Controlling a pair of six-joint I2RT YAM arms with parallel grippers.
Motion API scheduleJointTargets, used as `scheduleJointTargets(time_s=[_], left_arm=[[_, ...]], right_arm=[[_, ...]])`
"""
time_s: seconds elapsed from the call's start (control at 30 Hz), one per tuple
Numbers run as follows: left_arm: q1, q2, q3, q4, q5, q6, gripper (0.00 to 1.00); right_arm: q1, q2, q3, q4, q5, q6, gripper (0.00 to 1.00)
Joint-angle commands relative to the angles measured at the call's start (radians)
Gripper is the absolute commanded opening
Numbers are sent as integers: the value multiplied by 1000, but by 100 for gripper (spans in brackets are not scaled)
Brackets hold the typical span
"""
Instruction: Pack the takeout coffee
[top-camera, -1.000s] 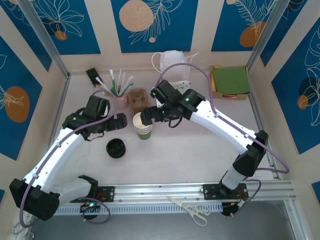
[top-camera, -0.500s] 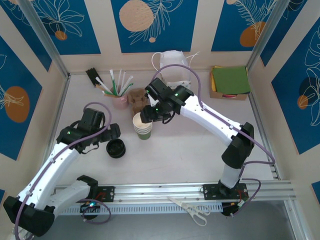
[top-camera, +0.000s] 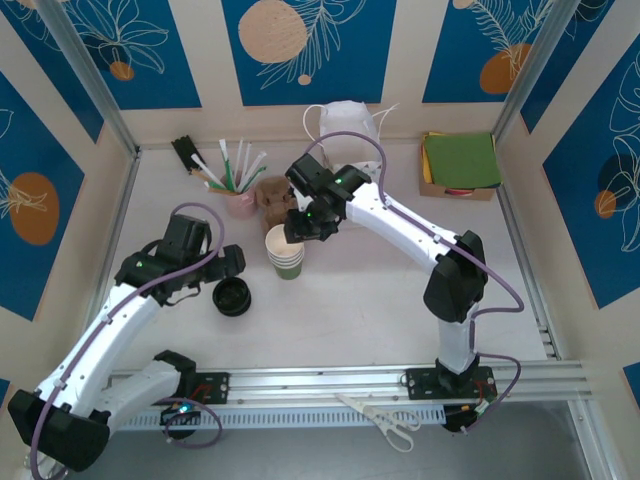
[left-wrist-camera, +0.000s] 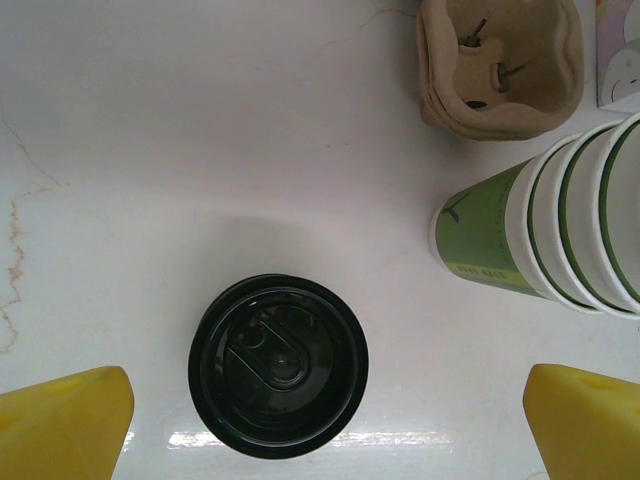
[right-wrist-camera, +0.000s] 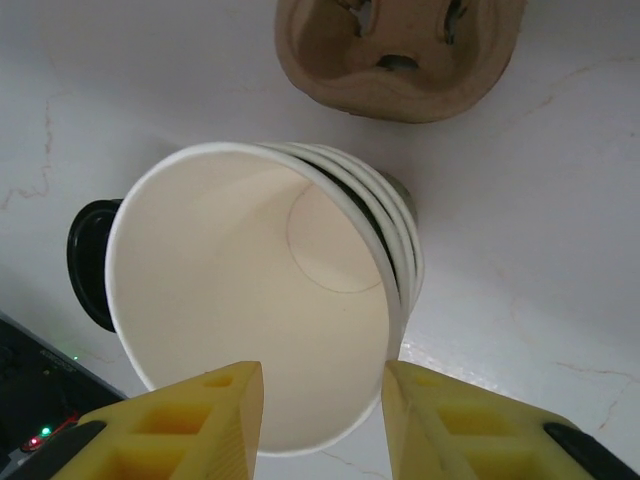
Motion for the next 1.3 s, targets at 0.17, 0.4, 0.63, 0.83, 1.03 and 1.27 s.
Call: scheduleJointTargets(time_s=[0.17, 0.4, 0.63, 0.83, 1.03, 1.27], left_arm=[[7, 14, 14, 23, 22, 25, 100], [7, 23, 22, 23, 29, 36, 100], [6, 23, 22, 25, 33, 40, 100], [7, 29, 30, 27, 39, 44, 100], [7, 31, 32, 28, 40, 45, 100], [7, 32, 43, 30, 50, 48, 100]], right_arm=[[-11, 2, 25, -39, 4, -6, 33], [-21, 19, 20, -30, -21, -4, 33], [-23, 36, 21, -34, -22, -4, 29], [-24, 37, 26, -40, -25, -2, 18], [-21, 32, 49, -51, -21, -4, 2], [-14, 5, 78, -67, -24, 6, 0]])
